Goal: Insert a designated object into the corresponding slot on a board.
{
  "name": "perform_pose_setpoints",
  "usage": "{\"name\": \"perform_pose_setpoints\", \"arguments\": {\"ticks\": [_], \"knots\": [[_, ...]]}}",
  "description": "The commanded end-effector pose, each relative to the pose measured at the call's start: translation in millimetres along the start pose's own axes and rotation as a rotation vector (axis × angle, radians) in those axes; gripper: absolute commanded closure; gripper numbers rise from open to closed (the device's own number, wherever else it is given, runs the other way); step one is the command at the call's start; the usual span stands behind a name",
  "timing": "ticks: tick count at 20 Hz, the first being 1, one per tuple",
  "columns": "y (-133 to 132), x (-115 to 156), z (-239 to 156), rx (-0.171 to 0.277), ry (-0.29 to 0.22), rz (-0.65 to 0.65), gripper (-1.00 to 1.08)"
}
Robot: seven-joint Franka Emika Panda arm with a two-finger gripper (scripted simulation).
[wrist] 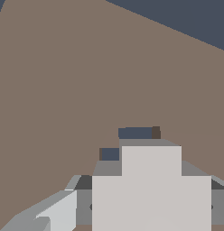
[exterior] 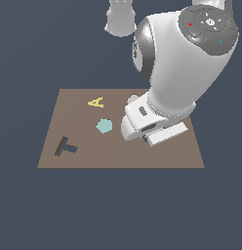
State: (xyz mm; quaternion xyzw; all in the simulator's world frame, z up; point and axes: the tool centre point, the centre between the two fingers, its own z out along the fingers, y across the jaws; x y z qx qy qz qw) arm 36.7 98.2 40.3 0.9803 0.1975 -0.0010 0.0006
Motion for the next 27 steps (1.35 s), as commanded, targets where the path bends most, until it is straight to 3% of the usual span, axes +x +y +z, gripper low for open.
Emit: {"name": "perform_pose_setpoints", "arguments": {"ticks": [1,17,18,27], "knots": [[1.3,3.9,-0.5,0.0,0.0,-0.023,1.08],[1.7,5.9,9.7,0.0,0.0,-0.033,1.08],[1.7,5.9,9.7,0.0,0.0,-0.033,-0.92],[1.7,5.9,9.7,0.0,0.0,-0.033,-0.92]]}}
